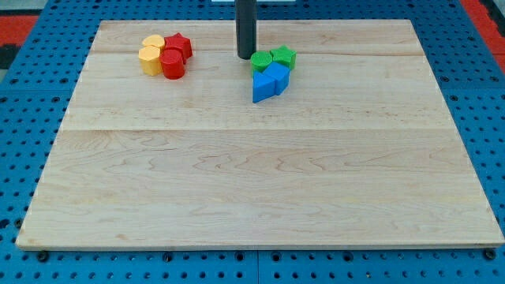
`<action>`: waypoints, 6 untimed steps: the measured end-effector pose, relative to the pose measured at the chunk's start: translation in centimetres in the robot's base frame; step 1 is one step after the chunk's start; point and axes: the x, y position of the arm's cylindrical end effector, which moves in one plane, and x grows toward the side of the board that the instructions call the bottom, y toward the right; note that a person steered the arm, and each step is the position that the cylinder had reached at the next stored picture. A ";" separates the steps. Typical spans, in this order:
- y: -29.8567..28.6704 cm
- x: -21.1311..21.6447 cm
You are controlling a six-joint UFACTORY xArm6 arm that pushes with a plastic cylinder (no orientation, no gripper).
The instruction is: Nudge the group of blocks a bit up
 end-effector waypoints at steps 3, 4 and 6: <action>-2.6 1.6; -5.5 7.0; 6.3 10.1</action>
